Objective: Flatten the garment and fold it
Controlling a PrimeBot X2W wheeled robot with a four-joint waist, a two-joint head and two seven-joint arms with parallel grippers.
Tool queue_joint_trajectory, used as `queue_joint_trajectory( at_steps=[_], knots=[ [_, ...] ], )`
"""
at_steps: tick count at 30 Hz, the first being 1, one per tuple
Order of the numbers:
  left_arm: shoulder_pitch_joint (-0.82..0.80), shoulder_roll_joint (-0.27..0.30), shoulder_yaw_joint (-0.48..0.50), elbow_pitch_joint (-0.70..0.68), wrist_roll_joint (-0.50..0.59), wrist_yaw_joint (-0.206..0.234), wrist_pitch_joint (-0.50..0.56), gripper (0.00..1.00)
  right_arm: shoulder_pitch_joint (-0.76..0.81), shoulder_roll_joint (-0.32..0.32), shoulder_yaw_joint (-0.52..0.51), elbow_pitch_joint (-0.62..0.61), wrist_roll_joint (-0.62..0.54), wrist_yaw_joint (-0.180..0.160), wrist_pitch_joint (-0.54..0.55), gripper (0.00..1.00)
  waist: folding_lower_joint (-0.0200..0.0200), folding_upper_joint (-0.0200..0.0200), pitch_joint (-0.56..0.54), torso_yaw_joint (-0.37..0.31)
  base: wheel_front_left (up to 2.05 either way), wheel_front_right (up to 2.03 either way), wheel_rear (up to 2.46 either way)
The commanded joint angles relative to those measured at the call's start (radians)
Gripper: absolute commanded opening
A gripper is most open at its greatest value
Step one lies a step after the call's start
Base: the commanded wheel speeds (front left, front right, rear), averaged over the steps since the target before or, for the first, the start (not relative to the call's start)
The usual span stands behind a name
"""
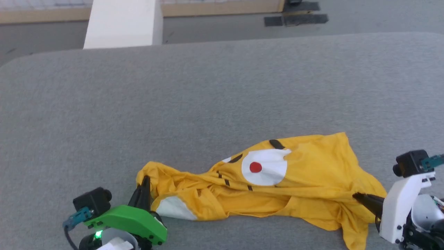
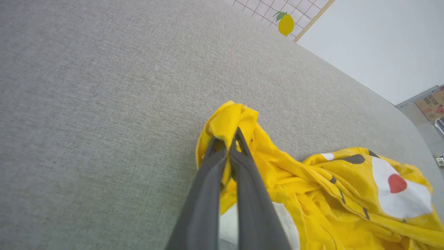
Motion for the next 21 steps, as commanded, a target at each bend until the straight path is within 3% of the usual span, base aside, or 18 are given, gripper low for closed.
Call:
queue_joint_trajectory(
  at_steps=[1, 6, 11, 15, 21],
  knots=[
    [0.014, -0.004, 0.012, -0.007, -0.025, -0.013, -0.005, 0.00, 0.013, 0.017, -0.021, -0.027, 0.005, -0.002, 0.012, 0.00, 0.0000, -0.0001, -0.074, -0.070, 0.00, 0.00, 0.00],
    [-0.016, 0.004, 0.051, -0.028, -0.120, -0.061, 0.036, 0.00, -0.013, 0.044, -0.045, -0.092, 0.029, -0.002, 0.086, 0.00, 0.0000, -0.0001, -0.100, -0.078, 0.00, 0.00, 0.00],
    [-0.184, 0.078, 0.103, -0.016, -0.184, -0.097, 0.135, 0.00, -0.226, -0.005, -0.042, -0.069, 0.087, -0.002, 0.205, 0.00, 0.0000, -0.0001, -0.094, -0.078, 0.00, 0.00, 0.00],
    [-0.415, 0.137, 0.122, 0.041, -0.194, -0.093, 0.221, 0.00, -0.467, -0.037, -0.036, -0.008, 0.082, -0.002, 0.281, 0.00, 0.0000, -0.0001, -0.051, -0.070, 0.00, 0.00, 0.00],
    [-0.799, 0.180, 0.139, 0.184, -0.189, -0.043, 0.310, 0.00, -0.835, 0.008, -0.053, 0.162, -0.010, -0.002, 0.295, 0.00, 0.0000, -0.0001, 0.048, -0.085, 0.00, 0.00, 0.00]
  ],
)
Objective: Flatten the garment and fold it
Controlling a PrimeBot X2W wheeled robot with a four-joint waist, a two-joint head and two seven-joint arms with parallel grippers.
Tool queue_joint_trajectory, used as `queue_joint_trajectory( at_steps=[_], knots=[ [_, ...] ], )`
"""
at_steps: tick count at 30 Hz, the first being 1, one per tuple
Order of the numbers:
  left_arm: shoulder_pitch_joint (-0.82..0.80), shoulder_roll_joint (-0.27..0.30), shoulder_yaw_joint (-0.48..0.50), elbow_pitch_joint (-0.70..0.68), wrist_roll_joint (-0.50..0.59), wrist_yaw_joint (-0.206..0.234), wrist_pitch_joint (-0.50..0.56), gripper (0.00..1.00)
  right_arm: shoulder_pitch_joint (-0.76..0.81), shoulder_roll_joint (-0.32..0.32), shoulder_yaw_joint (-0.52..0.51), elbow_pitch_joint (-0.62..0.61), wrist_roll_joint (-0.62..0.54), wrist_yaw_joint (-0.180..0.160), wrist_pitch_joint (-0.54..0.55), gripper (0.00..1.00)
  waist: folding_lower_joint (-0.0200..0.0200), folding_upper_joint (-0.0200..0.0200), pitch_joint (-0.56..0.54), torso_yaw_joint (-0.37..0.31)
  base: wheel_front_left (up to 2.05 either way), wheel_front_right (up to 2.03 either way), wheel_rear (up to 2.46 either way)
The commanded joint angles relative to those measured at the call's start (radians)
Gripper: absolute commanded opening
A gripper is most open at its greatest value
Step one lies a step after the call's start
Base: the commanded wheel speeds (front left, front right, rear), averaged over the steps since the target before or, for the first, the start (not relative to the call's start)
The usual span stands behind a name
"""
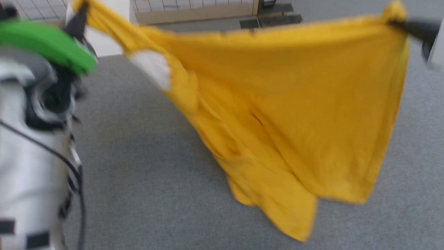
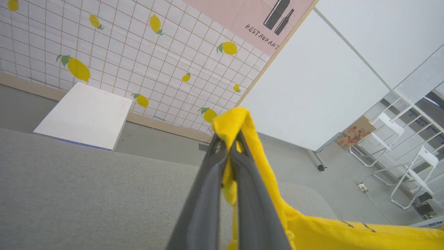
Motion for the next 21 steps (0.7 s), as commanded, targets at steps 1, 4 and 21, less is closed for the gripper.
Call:
queue_joint_trajectory(
  at_steps=[1, 4, 21],
  knots=[
    [-0.080, 0.022, 0.000, 0.024, 0.014, 0.011, 0.007, 0.00, -0.070, 0.015, -0.002, 0.033, -0.033, -0.002, -0.015, 0.00, 0.0000, 0.0000, 0.080, -0.008, 0.00, 0.00, 0.00],
    [-0.283, 0.037, -0.011, 0.098, 0.060, 0.037, 0.007, 0.00, -0.241, 0.037, 0.010, 0.114, -0.110, -0.002, -0.066, 0.00, 0.0000, 0.0000, 0.143, -0.020, 0.00, 0.00, 0.00],
    [-0.952, 0.050, -0.043, 0.237, 0.235, 0.036, -0.234, 0.00, -0.705, 0.090, 0.019, 0.407, -0.334, -0.002, -0.528, 0.00, 0.0000, 0.0000, 0.344, -0.076, 0.00, 0.00, 0.00]
  ],
)
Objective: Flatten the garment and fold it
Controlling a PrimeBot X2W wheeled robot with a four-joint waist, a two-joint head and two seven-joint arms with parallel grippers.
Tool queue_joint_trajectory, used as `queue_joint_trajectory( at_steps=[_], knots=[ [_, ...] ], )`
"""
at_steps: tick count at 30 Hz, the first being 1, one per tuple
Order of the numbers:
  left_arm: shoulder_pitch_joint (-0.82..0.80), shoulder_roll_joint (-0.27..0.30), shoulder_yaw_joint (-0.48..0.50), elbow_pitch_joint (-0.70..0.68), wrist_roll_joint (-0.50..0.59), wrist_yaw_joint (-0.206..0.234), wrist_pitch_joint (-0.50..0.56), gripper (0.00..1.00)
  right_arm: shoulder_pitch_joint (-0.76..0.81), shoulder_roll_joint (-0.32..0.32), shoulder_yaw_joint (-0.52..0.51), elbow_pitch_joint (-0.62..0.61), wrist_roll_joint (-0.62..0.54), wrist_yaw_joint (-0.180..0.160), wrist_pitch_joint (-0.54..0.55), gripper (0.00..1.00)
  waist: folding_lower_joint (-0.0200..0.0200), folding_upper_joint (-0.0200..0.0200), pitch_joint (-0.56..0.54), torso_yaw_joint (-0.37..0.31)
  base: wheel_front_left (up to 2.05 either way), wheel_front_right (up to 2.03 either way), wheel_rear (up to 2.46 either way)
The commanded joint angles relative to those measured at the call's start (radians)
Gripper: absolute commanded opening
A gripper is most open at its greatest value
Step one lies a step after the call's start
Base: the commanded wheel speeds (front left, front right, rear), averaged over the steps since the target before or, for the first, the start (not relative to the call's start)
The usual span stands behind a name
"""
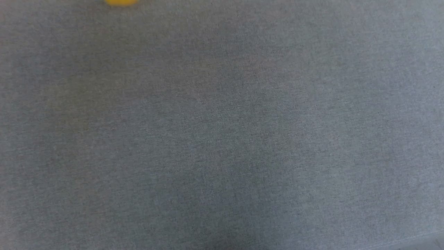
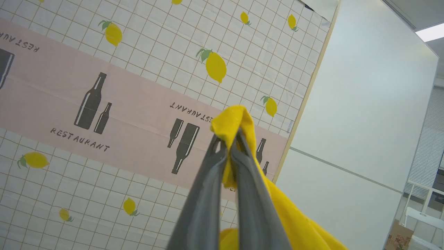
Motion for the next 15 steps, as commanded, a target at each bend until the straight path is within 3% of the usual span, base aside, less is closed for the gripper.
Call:
queue_joint_trajectory(
  at_steps=[1, 8, 15],
  knots=[
    [-0.004, -0.003, 0.006, 0.014, -0.002, -0.008, -0.013, 0.00, -0.013, 0.004, -0.009, 0.019, -0.014, -0.002, -0.023, 0.00, -0.0001, 0.0000, 0.041, -0.012, 0.00, 0.00, 0.00],
    [0.098, -0.001, 0.014, 0.080, -0.030, -0.052, -0.053, 0.00, 0.052, 0.009, 0.041, 0.084, 0.052, -0.002, -0.064, 0.00, -0.0001, 0.0000, 0.043, 0.023, 0.00, 0.00, 0.00],
    [0.297, -0.018, 0.016, 0.109, -0.103, -0.139, -0.057, 0.00, 0.281, -0.060, 0.143, 0.051, 0.185, -0.002, -0.117, 0.00, -0.0001, 0.0000, -0.049, 0.086, 0.00, 0.00, 0.00]
  ],
)
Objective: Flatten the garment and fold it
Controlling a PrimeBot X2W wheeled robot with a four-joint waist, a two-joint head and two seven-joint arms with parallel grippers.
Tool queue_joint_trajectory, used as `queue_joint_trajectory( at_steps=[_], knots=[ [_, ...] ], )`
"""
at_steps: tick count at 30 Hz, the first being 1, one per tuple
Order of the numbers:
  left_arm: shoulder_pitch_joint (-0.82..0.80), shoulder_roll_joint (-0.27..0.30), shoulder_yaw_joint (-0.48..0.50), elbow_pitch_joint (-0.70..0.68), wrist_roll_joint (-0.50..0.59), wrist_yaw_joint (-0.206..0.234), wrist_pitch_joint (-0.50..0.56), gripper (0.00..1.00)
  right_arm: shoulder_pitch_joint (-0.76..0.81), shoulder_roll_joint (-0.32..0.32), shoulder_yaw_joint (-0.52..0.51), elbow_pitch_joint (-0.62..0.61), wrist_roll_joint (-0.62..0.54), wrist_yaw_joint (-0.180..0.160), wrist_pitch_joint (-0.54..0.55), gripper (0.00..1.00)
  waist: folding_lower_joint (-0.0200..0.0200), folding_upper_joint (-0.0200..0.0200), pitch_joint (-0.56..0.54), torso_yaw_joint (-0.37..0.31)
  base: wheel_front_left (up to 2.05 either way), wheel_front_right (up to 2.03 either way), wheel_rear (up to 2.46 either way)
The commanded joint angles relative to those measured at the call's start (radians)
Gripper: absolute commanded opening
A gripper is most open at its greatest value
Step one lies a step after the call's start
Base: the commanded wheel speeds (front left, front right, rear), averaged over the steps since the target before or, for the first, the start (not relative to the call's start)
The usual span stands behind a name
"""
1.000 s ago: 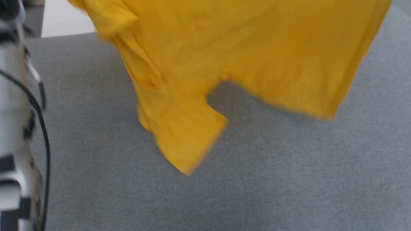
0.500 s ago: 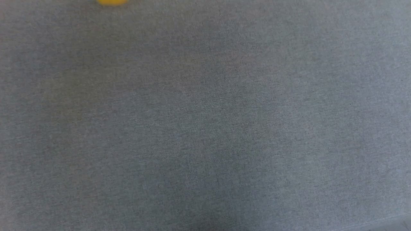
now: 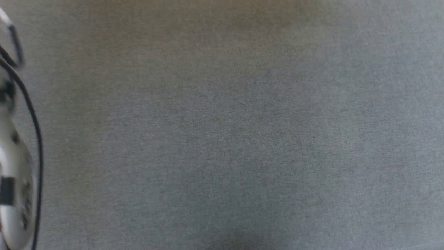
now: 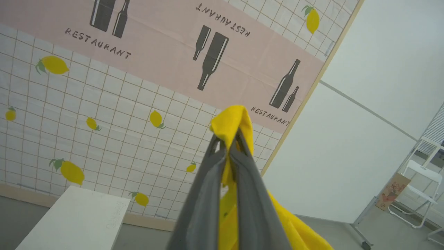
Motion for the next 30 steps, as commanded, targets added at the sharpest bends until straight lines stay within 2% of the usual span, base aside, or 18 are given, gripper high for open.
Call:
queue_joint_trajectory(
  at_steps=[1, 2, 5, 8, 13, 18, 25, 30],
  knots=[
    [0.057, 0.004, -0.008, -0.007, -0.011, -0.025, 0.011, 0.00, 0.065, -0.016, 0.012, -0.019, 0.038, -0.002, -0.022, 0.00, -0.0002, 0.0000, -0.080, 0.049, 0.00, 0.00, 0.00],
    [0.106, 0.021, -0.031, -0.016, 0.003, -0.046, 0.021, 0.00, 0.117, -0.027, 0.031, -0.034, 0.062, -0.002, -0.036, 0.00, -0.0002, 0.0000, -0.108, 0.057, 0.00, 0.00, 0.00],
    [0.255, 0.036, -0.035, -0.061, -0.018, -0.068, 0.035, 0.00, 0.266, -0.062, 0.073, -0.075, 0.124, -0.002, -0.065, 0.00, -0.0002, 0.0000, -0.183, 0.075, 0.00, 0.00, 0.00],
    [0.446, 0.047, -0.025, -0.138, -0.045, -0.061, 0.048, 0.00, 0.430, -0.100, 0.116, -0.112, 0.169, -0.002, -0.083, 0.00, -0.0002, 0.0000, -0.263, 0.092, 0.00, 0.00, 0.00],
    [0.849, 0.055, -0.015, -0.317, -0.083, 0.009, 0.098, 0.00, 0.711, -0.124, 0.141, -0.170, 0.242, -0.002, -0.112, 0.00, -0.0002, 0.0000, -0.369, 0.107, 0.00, 0.00, 0.00],
    [1.245, 0.015, -0.029, -0.427, -0.117, 0.095, 0.128, 0.00, 0.927, -0.133, 0.129, -0.184, 0.218, -0.002, -0.166, 0.00, -0.0002, 0.0000, -0.428, 0.120, 0.00, 0.00, 0.00],
    [1.540, -0.008, -0.078, -0.461, -0.122, 0.160, 0.166, 0.00, 1.142, -0.140, 0.101, -0.173, 0.146, -0.002, -0.196, 0.00, -0.0002, 0.0000, -0.473, 0.140, 0.00, 0.00, 0.00],
    [1.671, -0.008, -0.104, -0.507, -0.201, 0.182, 0.290, 0.00, 1.221, -0.171, 0.069, -0.185, 0.084, -0.002, -0.173, 0.00, -0.0002, 0.0000, -0.477, 0.139, 0.00, 0.00, 0.00]
  ],
)
